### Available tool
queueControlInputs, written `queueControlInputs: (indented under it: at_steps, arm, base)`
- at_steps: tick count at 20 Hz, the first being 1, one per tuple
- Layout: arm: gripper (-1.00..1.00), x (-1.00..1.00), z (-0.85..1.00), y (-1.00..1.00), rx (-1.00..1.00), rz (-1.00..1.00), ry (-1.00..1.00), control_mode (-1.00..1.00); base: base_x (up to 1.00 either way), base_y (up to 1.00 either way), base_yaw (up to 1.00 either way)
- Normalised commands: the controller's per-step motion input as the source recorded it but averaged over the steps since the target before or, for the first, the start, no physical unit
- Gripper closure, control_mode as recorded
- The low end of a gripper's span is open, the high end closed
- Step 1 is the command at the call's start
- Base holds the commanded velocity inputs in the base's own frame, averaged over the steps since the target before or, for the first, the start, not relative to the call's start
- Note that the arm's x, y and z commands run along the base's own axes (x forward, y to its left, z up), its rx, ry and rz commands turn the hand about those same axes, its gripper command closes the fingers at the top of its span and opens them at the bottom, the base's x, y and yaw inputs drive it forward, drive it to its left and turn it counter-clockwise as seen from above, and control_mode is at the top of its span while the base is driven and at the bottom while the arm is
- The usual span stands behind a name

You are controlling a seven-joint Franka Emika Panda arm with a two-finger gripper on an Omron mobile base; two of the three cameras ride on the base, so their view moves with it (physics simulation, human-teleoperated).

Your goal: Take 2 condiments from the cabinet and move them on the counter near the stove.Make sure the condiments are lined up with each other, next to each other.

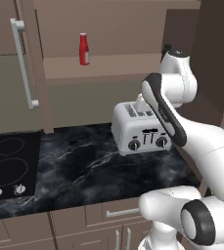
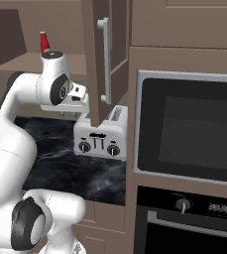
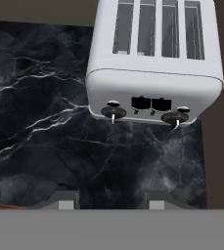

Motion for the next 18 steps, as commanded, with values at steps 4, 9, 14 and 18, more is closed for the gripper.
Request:
queueControlInputs:
  at_steps: [4,9,14,18]
  arm:
    - [-1.00,-0.07,0.00,0.02,0.00,0.00,0.00,-1.00]
    - [-1.00,-0.43,0.03,0.01,0.00,-0.06,-0.01,-1.00]
    - [-1.00,-0.10,0.21,0.00,0.00,-0.17,0.02,-1.00]
    - [-1.00,0.09,0.22,0.00,-0.04,-0.23,-0.04,-1.00]
  base:
    - [0.00,0.00,0.00]
    - [0.00,0.00,0.00]
    - [0.00,0.00,0.00]
    - [0.00,0.00,0.00]
